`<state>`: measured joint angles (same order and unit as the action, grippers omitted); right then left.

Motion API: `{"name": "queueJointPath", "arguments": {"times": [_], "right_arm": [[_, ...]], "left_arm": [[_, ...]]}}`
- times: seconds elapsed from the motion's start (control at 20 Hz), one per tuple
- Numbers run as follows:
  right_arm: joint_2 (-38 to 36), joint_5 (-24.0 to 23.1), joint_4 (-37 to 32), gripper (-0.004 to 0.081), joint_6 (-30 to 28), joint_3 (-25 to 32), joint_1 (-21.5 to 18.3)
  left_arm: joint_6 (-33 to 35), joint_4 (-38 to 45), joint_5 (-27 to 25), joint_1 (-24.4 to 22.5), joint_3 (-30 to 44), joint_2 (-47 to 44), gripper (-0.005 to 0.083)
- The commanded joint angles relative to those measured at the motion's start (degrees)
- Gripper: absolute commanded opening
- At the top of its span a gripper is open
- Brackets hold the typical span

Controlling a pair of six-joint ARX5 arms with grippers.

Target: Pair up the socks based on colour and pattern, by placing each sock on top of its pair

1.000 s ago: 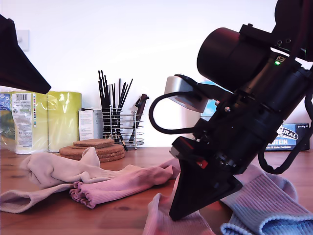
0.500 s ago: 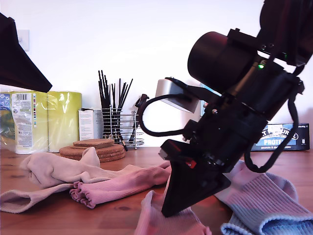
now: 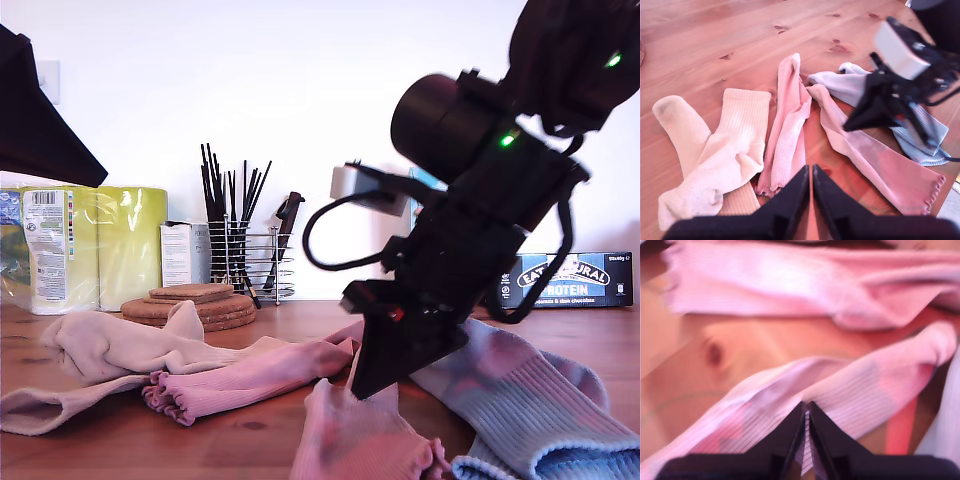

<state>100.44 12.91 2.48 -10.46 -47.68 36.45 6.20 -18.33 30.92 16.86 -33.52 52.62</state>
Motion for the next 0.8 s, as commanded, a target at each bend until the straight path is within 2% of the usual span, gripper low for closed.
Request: {"name": "queueJointPath", "arguments": {"times": [0.0,0.15,0.3,0.5,0.65,0.75], "right_arm": [[2.4,0.0,-0.4,-0.0012,-0.1,-0.6,0.3],[1.8,0.1,0.1,-0.0012,1.0,-3.5,0.3],[-2.0,0.2,4.2,-0.0012,1.0,-6.3,0.3],[-10.4,2.3,11.0,-0.0012,0.4,-6.5,0.6],[-18.0,3.7,14.7,-0.0012,0.9,-6.5,1.7],[-23.5,4.1,17.4,-0.0012,1.7,-6.5,2.4]], "left_arm": [[-0.2,0.3,0.1,0.2,0.6,-0.1,-0.0021],[-0.2,1.8,0.1,0.2,0.6,0.6,-0.0021],[-0.1,3.8,0.1,0.2,0.6,2.2,-0.0021],[1.7,4.0,0.1,0.2,0.6,6.2,-0.0008],[3.6,7.2,0.1,1.4,0.6,11.6,-0.0008],[7.3,10.0,0.1,2.6,0.6,15.8,-0.0001]]}}
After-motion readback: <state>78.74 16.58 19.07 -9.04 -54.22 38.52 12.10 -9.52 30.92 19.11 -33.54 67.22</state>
